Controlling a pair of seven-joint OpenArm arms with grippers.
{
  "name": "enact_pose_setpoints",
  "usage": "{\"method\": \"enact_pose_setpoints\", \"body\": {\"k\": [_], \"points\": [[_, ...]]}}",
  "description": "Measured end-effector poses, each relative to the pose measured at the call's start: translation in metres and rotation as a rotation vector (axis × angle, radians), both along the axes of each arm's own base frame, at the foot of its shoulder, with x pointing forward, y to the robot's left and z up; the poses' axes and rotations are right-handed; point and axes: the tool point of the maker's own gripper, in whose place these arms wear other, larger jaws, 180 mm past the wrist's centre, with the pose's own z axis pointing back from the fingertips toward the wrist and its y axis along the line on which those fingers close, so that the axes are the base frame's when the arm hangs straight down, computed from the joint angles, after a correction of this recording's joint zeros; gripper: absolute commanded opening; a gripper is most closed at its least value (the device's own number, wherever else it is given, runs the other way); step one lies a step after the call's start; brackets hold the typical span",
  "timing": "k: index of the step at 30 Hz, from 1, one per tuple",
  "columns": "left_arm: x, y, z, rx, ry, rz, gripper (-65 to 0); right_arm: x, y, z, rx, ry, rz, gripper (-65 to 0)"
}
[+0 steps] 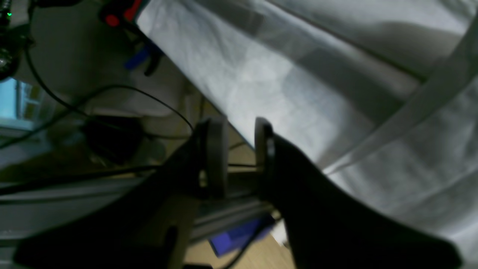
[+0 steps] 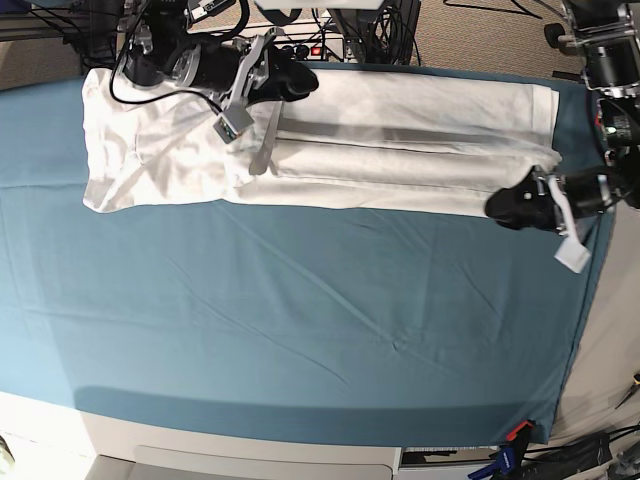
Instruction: Fold the T-shirt properly
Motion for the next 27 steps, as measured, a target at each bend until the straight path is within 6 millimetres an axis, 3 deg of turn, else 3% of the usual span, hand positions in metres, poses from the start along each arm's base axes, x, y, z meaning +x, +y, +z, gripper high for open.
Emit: {"method": "enact_pose_setpoints", "body": {"k": [4,7,9,17,27], "points": [[0.006,0.038,0.014,0.049,-0.041,0.091,-36.4,0.024,-0.005,0.009,-0.046,-0.098,-0.028,-45.6],[-0.002,0.071,0.008,0.134,0.004,0.172,-31.5,0.038,-0.012,0.009,-0.095,-0.147,-0.049,-45.6],[-0.014,0.083,-0.002,0.155,0.059,0.206,-28.9,0.046,-0.014,0.01,-0.115,-0.169,-0.059,-45.6],[-0.069,0.079,-0.04,0.138,0.225,0.198,-28.4,0.068,-0.019,0.016,-0.155,-0.241,-0.089,-45.6],[-0.069,0.089,-0.049,0.202,0.232,0.227,-27.4,0.068,-0.02,0.015,-0.167,-0.241,-0.09,-45.6]]}}
